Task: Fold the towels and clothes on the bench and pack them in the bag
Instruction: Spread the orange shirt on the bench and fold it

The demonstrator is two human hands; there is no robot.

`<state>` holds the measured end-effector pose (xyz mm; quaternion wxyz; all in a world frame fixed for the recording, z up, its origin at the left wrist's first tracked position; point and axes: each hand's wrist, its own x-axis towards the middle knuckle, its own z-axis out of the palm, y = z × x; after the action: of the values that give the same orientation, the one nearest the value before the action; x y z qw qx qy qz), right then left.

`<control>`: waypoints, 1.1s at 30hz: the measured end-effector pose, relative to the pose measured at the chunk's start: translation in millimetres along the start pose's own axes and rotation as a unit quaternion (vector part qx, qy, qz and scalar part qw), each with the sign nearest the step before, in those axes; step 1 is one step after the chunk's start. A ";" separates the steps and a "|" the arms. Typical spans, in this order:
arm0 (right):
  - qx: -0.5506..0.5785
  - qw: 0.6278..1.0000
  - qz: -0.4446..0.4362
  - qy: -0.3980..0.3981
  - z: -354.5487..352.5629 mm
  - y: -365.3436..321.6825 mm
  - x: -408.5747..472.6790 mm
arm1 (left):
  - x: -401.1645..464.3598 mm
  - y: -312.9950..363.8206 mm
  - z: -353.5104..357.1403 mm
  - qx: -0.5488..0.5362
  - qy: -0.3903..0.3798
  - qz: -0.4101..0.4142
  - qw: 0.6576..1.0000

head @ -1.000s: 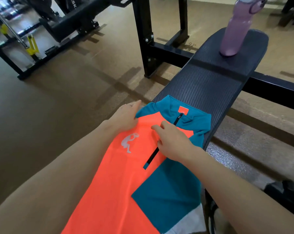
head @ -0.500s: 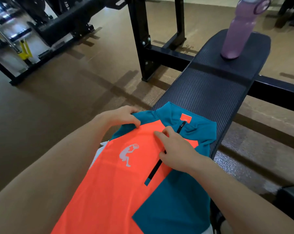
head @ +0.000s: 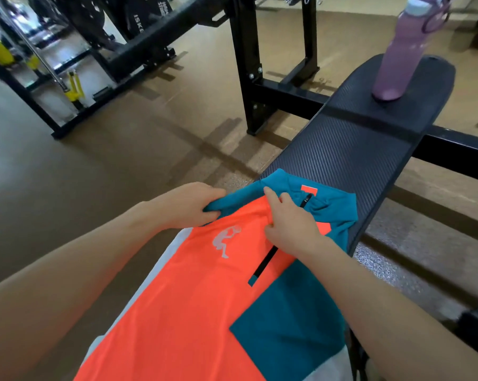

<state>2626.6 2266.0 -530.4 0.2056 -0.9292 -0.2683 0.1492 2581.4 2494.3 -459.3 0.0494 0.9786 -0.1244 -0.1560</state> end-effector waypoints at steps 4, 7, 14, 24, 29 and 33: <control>0.025 0.995 -0.037 0.089 -3.2 -11.8 9.2 | -5.0 27.5 -10.2 0.004 -0.004 0.015 1.000; -0.016 0.994 -0.064 0.090 -8.0 -3.2 20.5 | -10.2 43.3 -14.1 0.042 -0.021 0.036 0.998; -0.058 0.998 0.012 0.025 3.3 10.6 33.2 | -21.6 45.7 -15.9 0.154 -0.068 0.015 0.986; -0.056 0.992 0.096 0.053 6.4 -0.2 49.8 | -58.8 -6.9 -12.1 0.111 -0.081 -0.047 0.989; -0.057 0.991 0.108 0.060 4.8 -6.6 46.8 | -71.3 -1.4 -8.2 0.023 -0.010 -0.162 0.986; -0.007 0.996 -0.010 0.085 4.6 -31.2 37.0 | -71.8 14.5 -1.6 0.089 0.008 -0.206 0.974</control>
<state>2641.2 2312.2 -526.2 0.2224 -0.9373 -0.2604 0.0654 2512.5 2499.0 -434.8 -0.0703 0.9850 0.0667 -0.1429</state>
